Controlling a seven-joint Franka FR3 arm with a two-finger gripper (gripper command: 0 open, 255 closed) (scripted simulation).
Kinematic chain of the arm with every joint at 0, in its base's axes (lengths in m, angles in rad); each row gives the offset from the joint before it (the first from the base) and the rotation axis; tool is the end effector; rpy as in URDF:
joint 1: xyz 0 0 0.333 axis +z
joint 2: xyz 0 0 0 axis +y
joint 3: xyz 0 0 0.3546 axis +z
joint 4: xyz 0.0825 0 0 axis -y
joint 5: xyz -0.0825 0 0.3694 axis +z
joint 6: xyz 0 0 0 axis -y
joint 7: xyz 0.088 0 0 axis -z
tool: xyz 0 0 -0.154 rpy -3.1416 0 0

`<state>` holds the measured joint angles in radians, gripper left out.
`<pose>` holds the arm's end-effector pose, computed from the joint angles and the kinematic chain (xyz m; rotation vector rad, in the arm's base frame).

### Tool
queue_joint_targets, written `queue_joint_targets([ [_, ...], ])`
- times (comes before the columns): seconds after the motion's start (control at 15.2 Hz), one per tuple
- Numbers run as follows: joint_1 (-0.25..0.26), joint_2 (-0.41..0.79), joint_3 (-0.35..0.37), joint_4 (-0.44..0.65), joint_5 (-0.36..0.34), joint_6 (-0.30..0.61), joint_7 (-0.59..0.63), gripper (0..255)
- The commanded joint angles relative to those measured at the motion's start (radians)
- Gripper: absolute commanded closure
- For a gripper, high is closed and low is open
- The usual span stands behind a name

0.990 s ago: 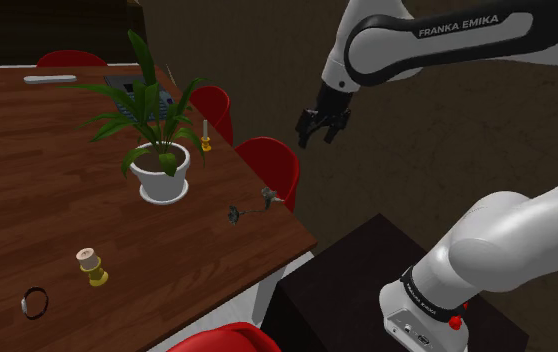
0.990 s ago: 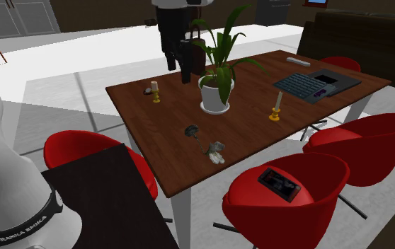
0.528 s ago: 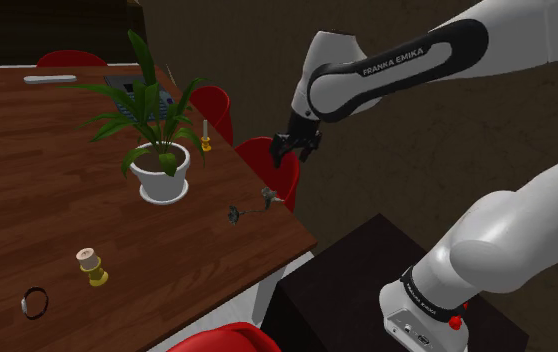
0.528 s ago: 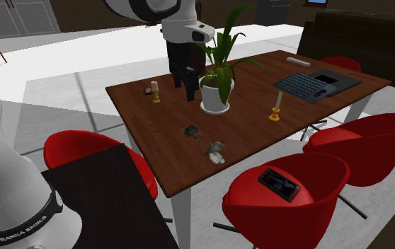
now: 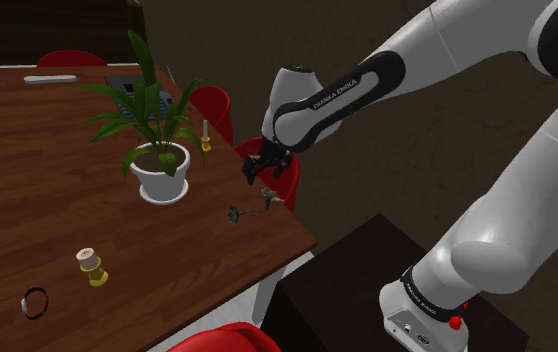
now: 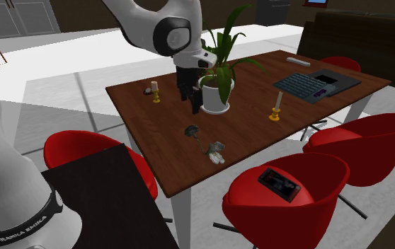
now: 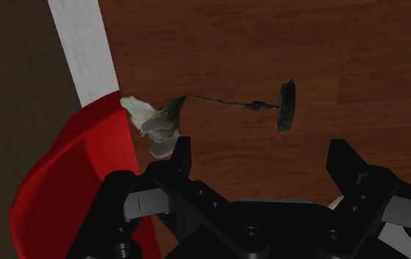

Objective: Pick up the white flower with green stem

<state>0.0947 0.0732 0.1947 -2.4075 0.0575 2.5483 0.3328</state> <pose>0.4773 0.1432 0.2926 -3.0708 0.1398 -0.0779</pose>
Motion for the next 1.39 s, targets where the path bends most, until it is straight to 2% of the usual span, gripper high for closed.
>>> queue_joint_targets([
  [0.0,0.009,0.08,0.002,0.039,-0.019,0.042,0.025,0],
  [0.53,0.081,0.392,-0.022,0.239,-0.092,0.161,0.119,0],
  [1.12,0.096,0.487,-0.041,0.26,-0.109,0.234,0.126,0],
  [1.19,0.096,0.486,-0.041,0.259,-0.108,0.234,0.126,255],
  [1.32,0.095,0.486,-0.041,0.26,-0.108,0.233,0.125,255],
])
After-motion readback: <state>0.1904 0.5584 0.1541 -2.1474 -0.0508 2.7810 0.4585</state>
